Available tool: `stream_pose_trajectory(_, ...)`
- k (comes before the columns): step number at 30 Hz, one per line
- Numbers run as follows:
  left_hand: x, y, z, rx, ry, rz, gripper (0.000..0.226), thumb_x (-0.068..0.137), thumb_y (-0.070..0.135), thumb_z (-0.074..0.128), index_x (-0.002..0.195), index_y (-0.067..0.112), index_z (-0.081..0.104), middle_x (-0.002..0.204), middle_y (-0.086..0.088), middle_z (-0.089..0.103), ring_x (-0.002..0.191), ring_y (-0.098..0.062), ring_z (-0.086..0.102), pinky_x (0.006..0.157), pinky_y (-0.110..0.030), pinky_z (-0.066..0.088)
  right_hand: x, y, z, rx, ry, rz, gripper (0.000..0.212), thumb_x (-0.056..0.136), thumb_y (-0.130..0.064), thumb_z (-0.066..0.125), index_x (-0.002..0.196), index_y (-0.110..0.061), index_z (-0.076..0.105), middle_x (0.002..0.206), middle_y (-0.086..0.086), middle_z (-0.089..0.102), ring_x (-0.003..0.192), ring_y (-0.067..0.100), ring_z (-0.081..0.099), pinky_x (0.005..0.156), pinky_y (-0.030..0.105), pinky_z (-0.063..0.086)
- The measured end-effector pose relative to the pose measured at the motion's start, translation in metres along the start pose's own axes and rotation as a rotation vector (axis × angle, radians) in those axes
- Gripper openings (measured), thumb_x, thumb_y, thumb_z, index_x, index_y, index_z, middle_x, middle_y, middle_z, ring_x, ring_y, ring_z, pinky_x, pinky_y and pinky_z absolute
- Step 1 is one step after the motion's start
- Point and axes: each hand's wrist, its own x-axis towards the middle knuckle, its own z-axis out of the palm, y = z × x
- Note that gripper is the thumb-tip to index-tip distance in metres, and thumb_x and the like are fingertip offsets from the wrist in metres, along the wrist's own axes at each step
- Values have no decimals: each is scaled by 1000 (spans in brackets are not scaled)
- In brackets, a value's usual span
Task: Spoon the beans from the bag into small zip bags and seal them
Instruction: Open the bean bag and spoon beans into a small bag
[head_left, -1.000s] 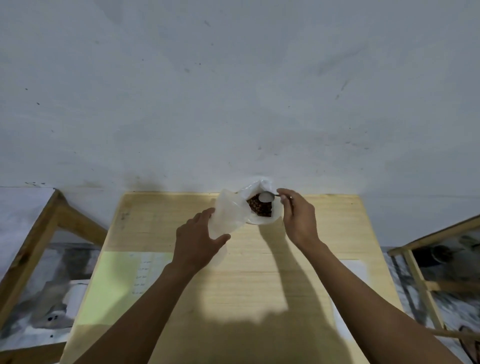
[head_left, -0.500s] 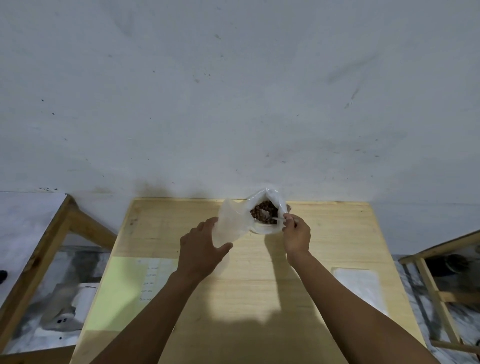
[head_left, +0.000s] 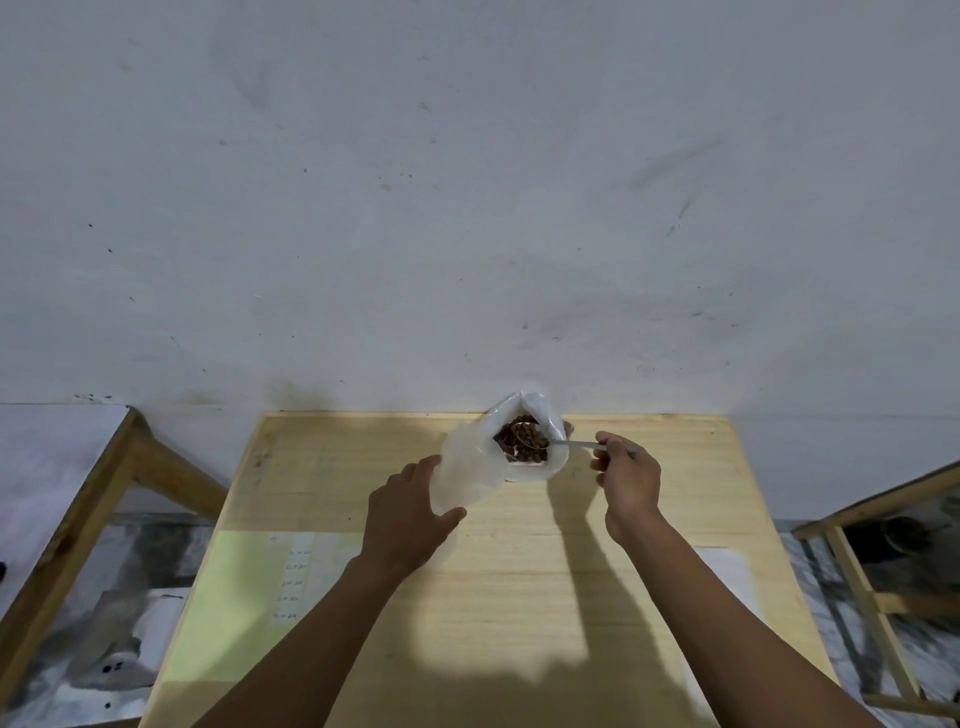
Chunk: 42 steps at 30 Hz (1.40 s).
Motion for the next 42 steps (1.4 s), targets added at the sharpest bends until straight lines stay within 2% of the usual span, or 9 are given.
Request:
stream_pose_trajectory(11, 11, 17, 7, -42, -32, 46, 72, 80, 39, 71, 142, 24, 37, 136, 2, 50, 122, -21, 47, 96, -36, 44, -42, -33, -21, -36, -113, -210, 23, 97, -11, 49, 89, -14, 70, 82, 2, 64, 68, 16, 56, 67, 29, 44)
stream_pose_trajectory(15, 15, 16, 4, -66, -21, 61, 72, 79, 34, 72, 142, 24, 38, 137, 3, 48, 124, -20, 44, 97, -37, 45, -57, -30, -19, -67, -181, -289, 24, 100, -13, 49, 91, -14, 71, 82, -10, 69, 67, 14, 55, 66, 25, 45)
stream_pose_trajectory(21, 16, 11, 1, -62, -16, 74, 70, 79, 31, 71, 141, 25, 38, 138, 3, 47, 125, -20, 42, 95, -36, 46, -63, -26, -18, -150, -242, -408, 21, 100, -15, 51, 101, -17, 72, 96, -3, 73, 69, 8, 62, 63, 14, 46)
stream_pose_trajectory(25, 16, 8, 0, -73, -10, 78, 71, 78, 30, 71, 141, 24, 40, 137, 2, 49, 124, -21, 44, 96, -36, 45, -63, -27, -16, -168, -265, -460, 20, 100, -15, 51, 103, -17, 71, 97, -4, 73, 71, 4, 64, 66, 14, 47)
stream_pose_trajectory(30, 15, 5, -2, -75, 12, 63, 68, 78, 33, 71, 138, 22, 42, 134, 0, 51, 119, -22, 48, 93, -37, 47, -55, -29, -15, -108, -193, -497, 21, 101, -15, 50, 105, -17, 70, 96, -1, 72, 74, 5, 63, 68, 14, 46)
stream_pose_trajectory(33, 12, 0, -2, -72, 26, 48, 68, 78, 36, 71, 137, 22, 43, 132, -1, 53, 117, -23, 51, 93, -38, 48, -43, -20, -15, -119, -112, -510, 21, 101, -19, 50, 107, -21, 69, 103, -2, 70, 79, 6, 65, 70, 16, 48)
stream_pose_trajectory(37, 8, -10, 0, -65, 41, 28, 69, 77, 41, 72, 137, 23, 42, 132, -1, 54, 114, -22, 53, 92, -38, 49, -30, 4, -6, -209, -71, -572, 29, 99, -12, 51, 102, -37, 67, 107, -7, 67, 93, 16, 67, 83, 31, 52)
stream_pose_trajectory(40, 5, -14, 0, -68, 42, 7, 71, 78, 42, 72, 139, 22, 41, 134, -1, 52, 116, -22, 52, 94, -39, 48, -23, 25, 4, -343, -114, -612, 28, 99, -9, 51, 108, -27, 70, 105, -5, 65, 98, 11, 63, 85, 32, 52)
stream_pose_trajectory(42, 3, -17, -1, -75, 43, -4, 72, 78, 41, 72, 139, 22, 41, 134, -1, 52, 116, -22, 52, 94, -39, 47, -20, 37, 11, -409, -150, -639, 26, 99, -8, 51, 113, -18, 70, 103, -1, 64, 97, 13, 63, 84, 24, 49)
